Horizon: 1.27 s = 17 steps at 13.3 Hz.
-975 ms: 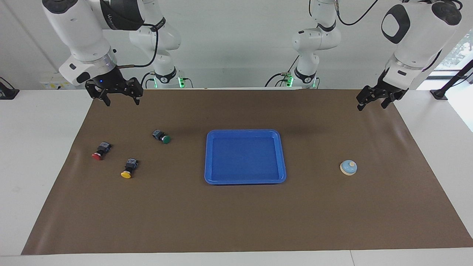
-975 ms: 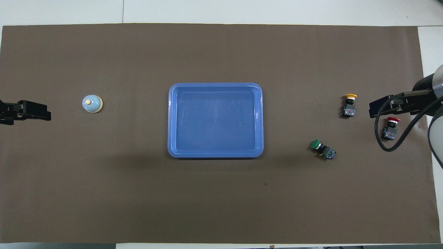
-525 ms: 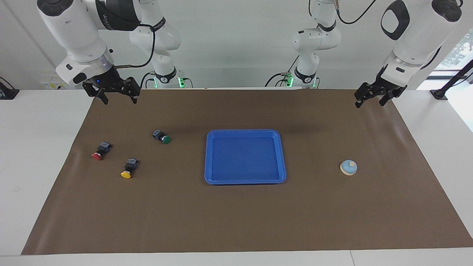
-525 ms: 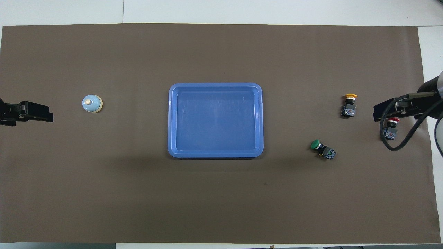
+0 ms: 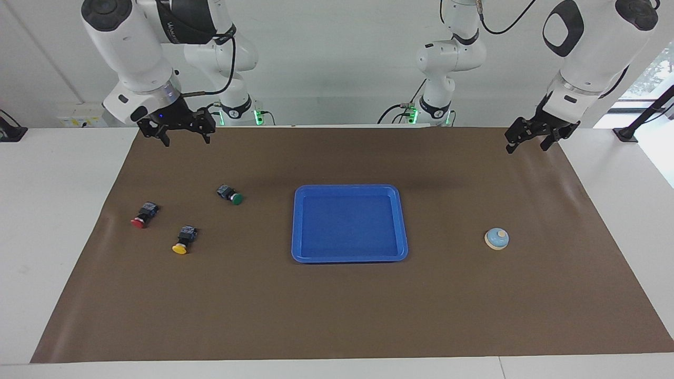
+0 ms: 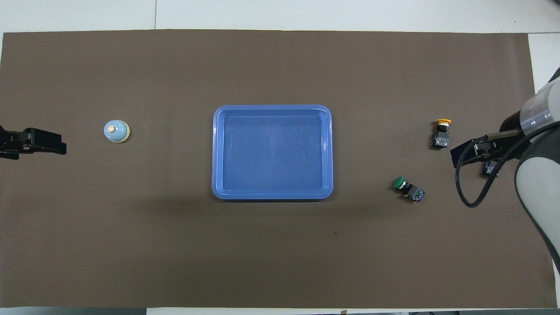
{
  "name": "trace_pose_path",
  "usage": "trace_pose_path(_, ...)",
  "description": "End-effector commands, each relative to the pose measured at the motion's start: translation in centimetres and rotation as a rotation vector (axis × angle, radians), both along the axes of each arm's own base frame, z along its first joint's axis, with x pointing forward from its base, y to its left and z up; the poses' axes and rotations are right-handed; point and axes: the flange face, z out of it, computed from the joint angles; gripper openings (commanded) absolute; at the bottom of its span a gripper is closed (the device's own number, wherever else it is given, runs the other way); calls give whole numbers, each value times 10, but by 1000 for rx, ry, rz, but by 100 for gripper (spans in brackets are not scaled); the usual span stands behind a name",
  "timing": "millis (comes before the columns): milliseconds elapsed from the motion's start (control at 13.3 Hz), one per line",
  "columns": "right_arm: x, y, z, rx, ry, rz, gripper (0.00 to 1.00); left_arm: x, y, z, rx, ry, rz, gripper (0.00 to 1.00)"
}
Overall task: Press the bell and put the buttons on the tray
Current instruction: 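Reach the right gripper down toward the green-capped button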
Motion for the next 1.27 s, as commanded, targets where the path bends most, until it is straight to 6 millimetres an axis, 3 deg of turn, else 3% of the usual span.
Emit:
trace_pose_path(0,-28,6,-19,11,28,133,100,-1,1,6,-11,0,5,100)
trace_pose_path(450,-79,2,-91,29,-11,346,100,-1,1,6,-11,0,5,100)
trace_pose_path(825,-88,-25,-148,121,-70,510,100,-1,1,6,-11,0,5,100)
trace_pose_path(1200,-88,-30,-220,122,-166,631,100,-1,1,6,-11,-1,5,100)
